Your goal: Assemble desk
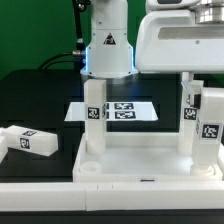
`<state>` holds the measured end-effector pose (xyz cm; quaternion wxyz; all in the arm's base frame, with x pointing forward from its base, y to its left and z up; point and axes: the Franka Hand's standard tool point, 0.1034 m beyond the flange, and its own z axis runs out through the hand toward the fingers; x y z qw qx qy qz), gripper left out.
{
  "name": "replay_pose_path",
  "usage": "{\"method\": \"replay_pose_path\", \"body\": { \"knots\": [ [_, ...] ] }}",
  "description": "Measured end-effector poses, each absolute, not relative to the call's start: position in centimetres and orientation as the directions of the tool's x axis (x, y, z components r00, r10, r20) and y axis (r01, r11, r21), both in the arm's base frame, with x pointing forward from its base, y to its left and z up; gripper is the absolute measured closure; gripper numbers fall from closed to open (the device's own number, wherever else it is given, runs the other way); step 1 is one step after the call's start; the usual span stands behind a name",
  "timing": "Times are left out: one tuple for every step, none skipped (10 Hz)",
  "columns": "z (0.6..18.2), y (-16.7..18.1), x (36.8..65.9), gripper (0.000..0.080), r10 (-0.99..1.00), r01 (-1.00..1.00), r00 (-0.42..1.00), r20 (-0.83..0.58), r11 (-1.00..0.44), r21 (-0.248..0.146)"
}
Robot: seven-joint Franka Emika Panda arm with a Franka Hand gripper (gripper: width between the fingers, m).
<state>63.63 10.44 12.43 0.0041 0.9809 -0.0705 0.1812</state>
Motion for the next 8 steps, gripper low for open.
{"method": "replay_pose_path", "body": {
  "knots": [
    [12.04, 10.63, 63.54, 0.0514, -0.132, -0.135, 0.925, 0.358, -0.991, -0.015],
    [11.54, 10.83, 63.42, 0.0514, -0.127, -0.131, 0.924, 0.360, -0.991, -0.013],
    [11.48, 10.92, 63.55, 0.0514, -0.123, -0.127, 0.915, 0.383, -0.992, -0.016],
    [11.48, 10.89, 63.52, 0.0514, -0.121, -0.124, 0.908, 0.400, -0.992, -0.019],
    [11.52, 10.86, 63.52, 0.0514, -0.119, -0.122, 0.908, 0.403, -0.992, -0.018],
    [11.53, 10.85, 63.53, 0.0514, -0.119, -0.122, 0.907, 0.403, -0.992, -0.018],
    [11.53, 10.85, 63.53, 0.0514, -0.119, -0.122, 0.907, 0.403, -0.992, -0.018],
    [11.50, 10.85, 63.52, 0.0437, -0.119, -0.122, 0.908, 0.403, -0.992, -0.018]
  ]
}}
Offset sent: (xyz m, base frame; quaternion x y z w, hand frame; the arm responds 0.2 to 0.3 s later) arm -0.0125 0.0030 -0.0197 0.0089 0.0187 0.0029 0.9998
